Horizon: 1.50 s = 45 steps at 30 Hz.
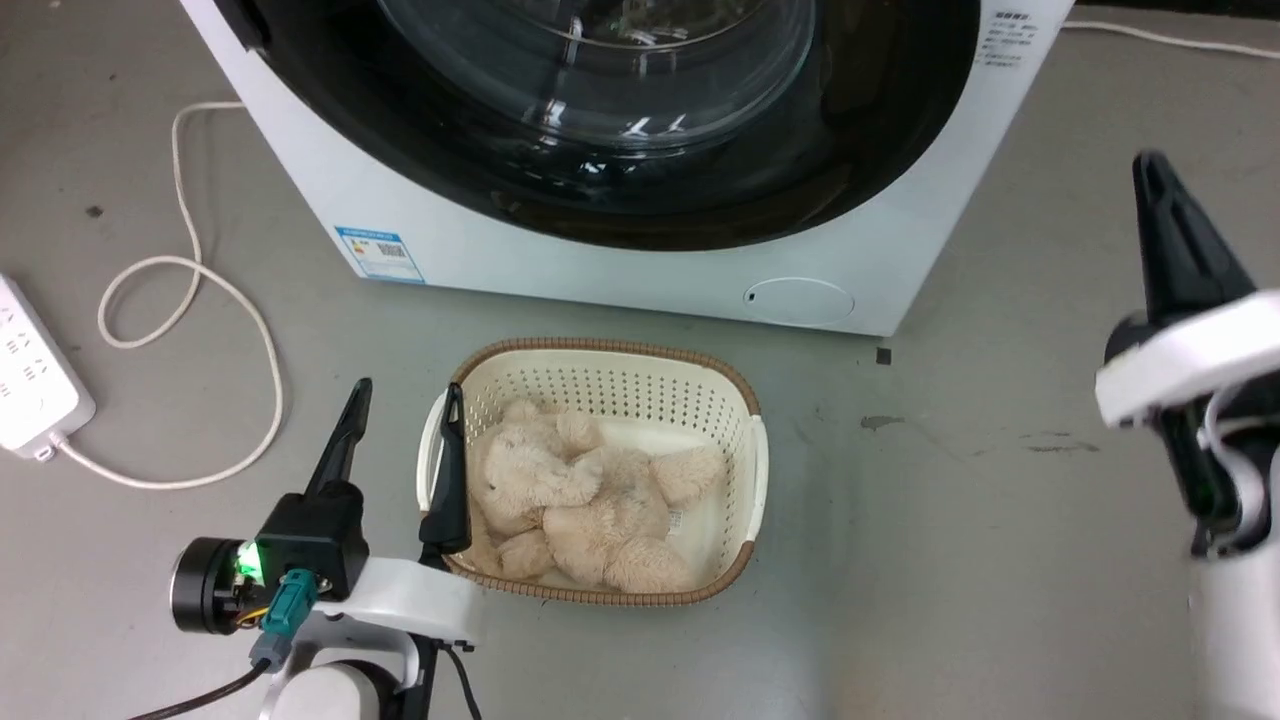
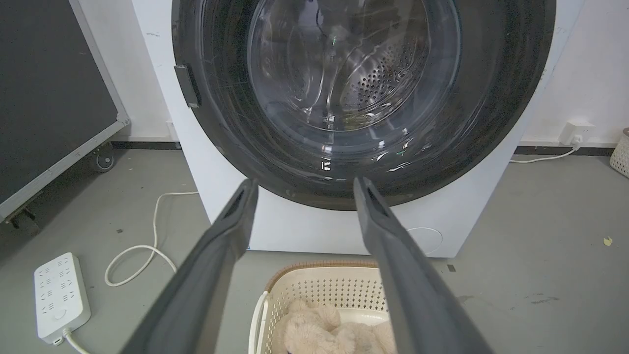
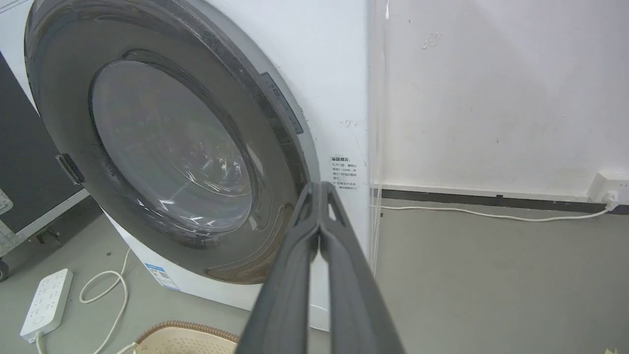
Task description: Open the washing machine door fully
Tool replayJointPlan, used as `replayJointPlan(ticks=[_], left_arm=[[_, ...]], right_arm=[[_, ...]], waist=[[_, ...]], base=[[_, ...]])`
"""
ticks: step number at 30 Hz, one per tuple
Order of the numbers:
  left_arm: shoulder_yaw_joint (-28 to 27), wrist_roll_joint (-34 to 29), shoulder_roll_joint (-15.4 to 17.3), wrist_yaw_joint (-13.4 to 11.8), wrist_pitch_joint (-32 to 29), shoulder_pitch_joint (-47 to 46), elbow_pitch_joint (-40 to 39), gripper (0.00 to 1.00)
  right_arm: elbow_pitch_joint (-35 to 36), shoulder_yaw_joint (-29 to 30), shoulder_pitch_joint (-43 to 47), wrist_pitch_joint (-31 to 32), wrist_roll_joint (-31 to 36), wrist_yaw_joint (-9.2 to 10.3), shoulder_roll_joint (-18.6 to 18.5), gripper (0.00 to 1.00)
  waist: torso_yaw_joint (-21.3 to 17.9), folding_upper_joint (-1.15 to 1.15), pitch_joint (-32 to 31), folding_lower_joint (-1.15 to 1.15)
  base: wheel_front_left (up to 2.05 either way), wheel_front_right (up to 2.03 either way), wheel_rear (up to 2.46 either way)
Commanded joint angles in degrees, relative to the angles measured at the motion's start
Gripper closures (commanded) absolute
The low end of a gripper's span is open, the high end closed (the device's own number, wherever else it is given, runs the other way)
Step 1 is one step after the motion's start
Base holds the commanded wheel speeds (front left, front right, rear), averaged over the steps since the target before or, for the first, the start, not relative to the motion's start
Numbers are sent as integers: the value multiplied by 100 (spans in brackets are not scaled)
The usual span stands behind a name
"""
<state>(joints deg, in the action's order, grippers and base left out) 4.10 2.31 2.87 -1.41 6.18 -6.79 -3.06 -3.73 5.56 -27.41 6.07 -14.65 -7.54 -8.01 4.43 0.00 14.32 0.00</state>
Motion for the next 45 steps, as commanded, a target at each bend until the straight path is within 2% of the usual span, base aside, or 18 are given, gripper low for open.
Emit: replayJointPlan(ticks=[1, 17, 24, 36, 45], left_arm=[[26, 30, 0, -24, 62, -92, -42, 0], [103, 99, 0, -55, 254, -220, -166, 0], [122, 112, 0, -55, 337, -285, -233, 0], [275, 168, 0, -99, 481, -461, -332, 0], [395, 261, 0, -172, 577, -532, -379, 0]], right_arm=[[-95, 76, -296, 71, -134, 1, 38, 100], [-1485, 991, -2021, 948, -1038, 2, 233, 100], [-2224, 1484, -2808, 1691, -1432, 3, 301, 100], [-3047, 2179, -4070, 2508, -1832, 3, 387, 100], [-3702, 2690, -4731, 3020, -1855, 4, 347, 100]], waist=[[30, 0, 51, 0], [262, 0, 481, 0], [348, 0, 735, 0], [587, 0, 1129, 0], [750, 0, 1312, 0]], base=[[0, 0, 0], [0, 0, 0], [0, 0, 0], [0, 0, 0], [0, 0, 0]])
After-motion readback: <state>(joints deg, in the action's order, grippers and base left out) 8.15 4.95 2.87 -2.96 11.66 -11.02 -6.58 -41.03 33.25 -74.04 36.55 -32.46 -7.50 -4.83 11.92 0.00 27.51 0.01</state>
